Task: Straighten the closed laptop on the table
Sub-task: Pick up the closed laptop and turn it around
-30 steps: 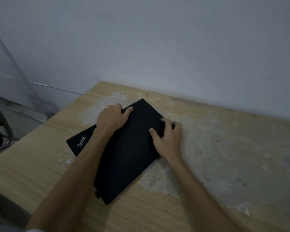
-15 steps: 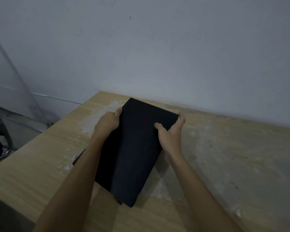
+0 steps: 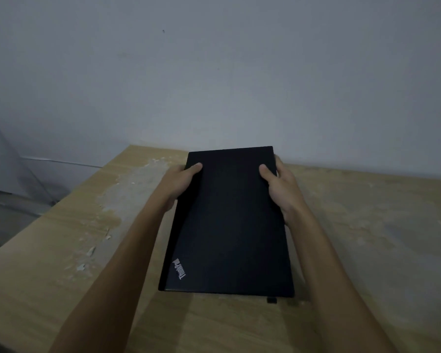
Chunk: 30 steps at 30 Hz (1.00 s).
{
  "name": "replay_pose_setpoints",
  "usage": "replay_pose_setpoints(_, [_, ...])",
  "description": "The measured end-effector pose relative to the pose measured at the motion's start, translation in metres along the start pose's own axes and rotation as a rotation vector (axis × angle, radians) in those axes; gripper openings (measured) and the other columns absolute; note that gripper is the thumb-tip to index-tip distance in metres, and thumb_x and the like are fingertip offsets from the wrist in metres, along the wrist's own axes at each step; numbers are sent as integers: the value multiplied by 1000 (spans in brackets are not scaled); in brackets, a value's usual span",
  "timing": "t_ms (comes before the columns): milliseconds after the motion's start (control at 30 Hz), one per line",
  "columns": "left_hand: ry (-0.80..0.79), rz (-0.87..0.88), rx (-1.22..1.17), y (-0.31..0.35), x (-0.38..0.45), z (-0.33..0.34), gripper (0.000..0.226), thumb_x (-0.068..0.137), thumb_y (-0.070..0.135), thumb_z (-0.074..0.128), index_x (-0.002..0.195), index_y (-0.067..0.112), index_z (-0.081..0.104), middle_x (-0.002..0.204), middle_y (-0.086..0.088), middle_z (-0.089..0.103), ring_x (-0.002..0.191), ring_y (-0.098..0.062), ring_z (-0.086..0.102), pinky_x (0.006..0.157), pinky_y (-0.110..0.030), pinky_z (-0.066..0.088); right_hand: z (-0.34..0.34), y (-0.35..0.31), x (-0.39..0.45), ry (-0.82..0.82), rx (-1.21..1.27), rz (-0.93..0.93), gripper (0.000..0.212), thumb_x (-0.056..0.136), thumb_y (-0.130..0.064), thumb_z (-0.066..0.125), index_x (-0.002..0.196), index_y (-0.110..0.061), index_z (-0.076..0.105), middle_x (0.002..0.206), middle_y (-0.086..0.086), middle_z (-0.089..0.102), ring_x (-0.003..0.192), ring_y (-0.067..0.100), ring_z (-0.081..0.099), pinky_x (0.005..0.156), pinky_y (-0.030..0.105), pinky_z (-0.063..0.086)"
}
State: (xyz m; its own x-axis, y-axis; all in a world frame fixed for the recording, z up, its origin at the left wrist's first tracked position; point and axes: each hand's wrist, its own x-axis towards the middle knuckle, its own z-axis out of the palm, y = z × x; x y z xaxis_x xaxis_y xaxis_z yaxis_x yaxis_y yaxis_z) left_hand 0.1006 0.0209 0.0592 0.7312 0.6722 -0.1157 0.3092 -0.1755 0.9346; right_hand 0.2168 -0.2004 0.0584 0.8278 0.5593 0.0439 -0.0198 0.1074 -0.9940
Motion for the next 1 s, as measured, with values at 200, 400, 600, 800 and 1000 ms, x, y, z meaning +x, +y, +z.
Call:
replay_pose_setpoints(200, [226, 332, 522, 18, 7, 35, 52, 102, 49, 54, 145, 19, 55, 146, -13, 50, 129, -30, 55, 103, -41, 44, -29, -10, 2, -94, -69, -27, 38, 105, -21, 58, 140, -33, 62, 131, -11, 73, 114, 5, 72, 89, 23, 59])
replay_pose_setpoints(400, [94, 549, 761, 51, 20, 66, 56, 106, 58, 38, 67, 21, 55, 69, 0, 61, 76, -32, 63, 64, -38, 42, -27, -11, 2, -132, -27, -39, 35, 104, -16, 59, 132, -35, 65, 121, -13, 77, 109, 8, 74, 83, 24, 60])
replay_pose_setpoints(600, [47, 483, 746, 54, 35, 66, 83, 93, 83, 32, 50, 14, 50, 51, -1, 57, 53, -22, 58, 52, -33, 36, -25, -14, -2, -180, -8, -31, 36, 103, -15, 60, 128, -40, 65, 112, -16, 80, 104, 9, 77, 77, 23, 61])
replay_pose_setpoints(800, [187, 355, 608, 52, 34, 49, 92, 78, 97, 27, 52, 12, 51, 51, -5, 59, 55, -23, 62, 56, -34, 43, -25, -34, -7, -237, -86, -2, 28, 101, -20, 65, 127, -33, 68, 110, 0, 82, 98, 20, 80, 76, 30, 63])
replay_pose_setpoints(1000, [406, 226, 431, 47, 32, 19, 89, 77, 98, 28, 61, 14, 53, 60, -3, 62, 58, -24, 60, 55, -32, 37, -37, -65, -20, -157, -741, -93, 32, 95, -38, 66, 124, -26, 74, 103, 4, 81, 89, 20, 77, 85, 37, 61])
